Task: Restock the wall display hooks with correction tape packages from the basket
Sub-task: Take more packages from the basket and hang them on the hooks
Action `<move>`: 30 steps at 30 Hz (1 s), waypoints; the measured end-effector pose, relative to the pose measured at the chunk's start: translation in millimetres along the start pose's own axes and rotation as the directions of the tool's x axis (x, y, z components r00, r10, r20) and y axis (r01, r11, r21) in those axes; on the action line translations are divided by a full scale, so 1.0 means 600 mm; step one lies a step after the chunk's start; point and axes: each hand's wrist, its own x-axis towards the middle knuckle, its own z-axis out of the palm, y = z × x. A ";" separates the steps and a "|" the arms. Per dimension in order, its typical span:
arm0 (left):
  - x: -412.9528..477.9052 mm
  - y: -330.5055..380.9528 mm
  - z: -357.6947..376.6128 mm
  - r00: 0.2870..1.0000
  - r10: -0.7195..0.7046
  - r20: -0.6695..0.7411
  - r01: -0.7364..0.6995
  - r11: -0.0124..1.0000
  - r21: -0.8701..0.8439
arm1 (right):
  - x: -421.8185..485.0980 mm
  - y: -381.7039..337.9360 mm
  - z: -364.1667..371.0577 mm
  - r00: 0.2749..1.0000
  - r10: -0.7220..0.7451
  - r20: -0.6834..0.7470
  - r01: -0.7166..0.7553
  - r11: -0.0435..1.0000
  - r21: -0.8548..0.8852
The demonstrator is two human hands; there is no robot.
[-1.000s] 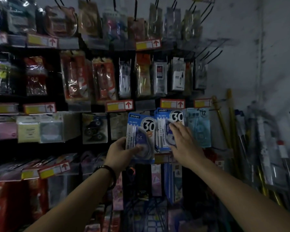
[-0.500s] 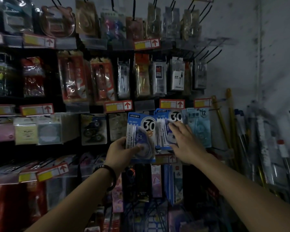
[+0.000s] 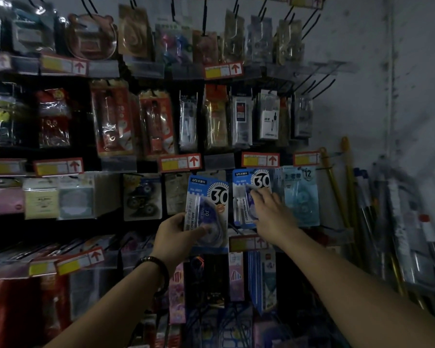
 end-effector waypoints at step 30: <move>-0.023 -0.004 0.080 0.989 0.001 0.145 0.006 0.999 -0.041 | -0.120 -0.052 -0.010 0.970 -0.182 -0.158 0.223 0.929 0.295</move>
